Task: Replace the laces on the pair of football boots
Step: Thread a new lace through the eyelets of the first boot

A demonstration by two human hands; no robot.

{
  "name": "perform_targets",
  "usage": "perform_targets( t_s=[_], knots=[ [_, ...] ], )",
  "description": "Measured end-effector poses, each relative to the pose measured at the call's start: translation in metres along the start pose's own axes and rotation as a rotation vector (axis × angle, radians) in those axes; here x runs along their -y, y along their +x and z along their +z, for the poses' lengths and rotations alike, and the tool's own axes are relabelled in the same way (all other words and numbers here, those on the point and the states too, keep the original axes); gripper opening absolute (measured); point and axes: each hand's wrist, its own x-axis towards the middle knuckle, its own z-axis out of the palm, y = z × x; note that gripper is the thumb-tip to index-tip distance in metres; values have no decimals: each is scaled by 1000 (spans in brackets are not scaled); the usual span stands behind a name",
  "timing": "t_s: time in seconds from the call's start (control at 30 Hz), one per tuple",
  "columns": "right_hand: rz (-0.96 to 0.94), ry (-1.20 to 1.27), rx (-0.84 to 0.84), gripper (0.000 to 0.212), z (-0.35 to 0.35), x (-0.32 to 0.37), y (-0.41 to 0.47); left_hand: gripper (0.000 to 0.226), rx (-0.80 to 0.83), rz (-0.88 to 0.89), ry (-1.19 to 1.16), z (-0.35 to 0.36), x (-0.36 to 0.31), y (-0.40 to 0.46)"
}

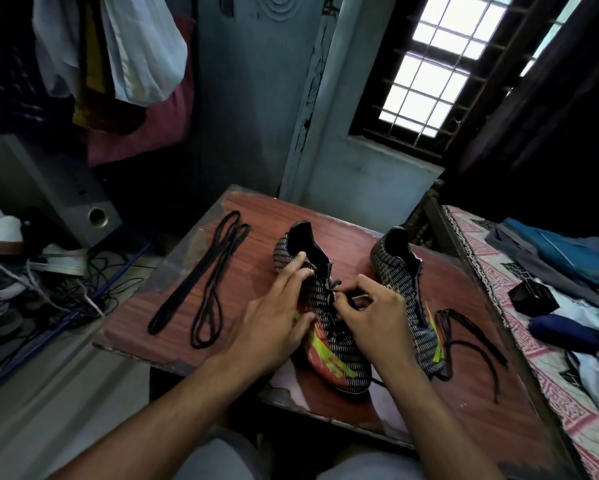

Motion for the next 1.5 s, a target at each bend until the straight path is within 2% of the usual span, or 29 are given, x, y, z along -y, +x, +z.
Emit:
perform_targets(
  t_s=[0.13,0.33,0.43,0.6,0.7,0.8,0.9,1.1,1.27,1.4,1.5],
  knots=[
    [1,-31,7,9,3,-3,-1,87,9,61,-18,3,4,0],
    [-108,-114,55,7,9,-5,1,59,-148,21,-102,0,9,1],
    [-165,-163,110,1,7,-3,7,55,-222,69,-150,2,11,2],
    [-247,-155,264,15,2,6,20,39,-311,79,-228,0,15,4],
    [-243,-119,357,18,-1,6,29,40,-320,98,-239,-1,14,4],
    [-207,-53,359,6,0,4,33,46,-288,111,-264,0,16,5],
    [-103,82,356,13,4,-1,32,56,-244,88,-262,1,17,3],
    [145,441,457,15,8,-4,29,55,-265,88,-248,-1,13,3],
    [247,462,540,20,9,-1,36,59,-250,74,-241,0,13,2],
    [158,395,490,21,9,-5,31,60,-228,57,-236,0,12,1],
    [49,345,344,20,14,-13,15,33,-237,64,-218,1,9,0]
  ],
)
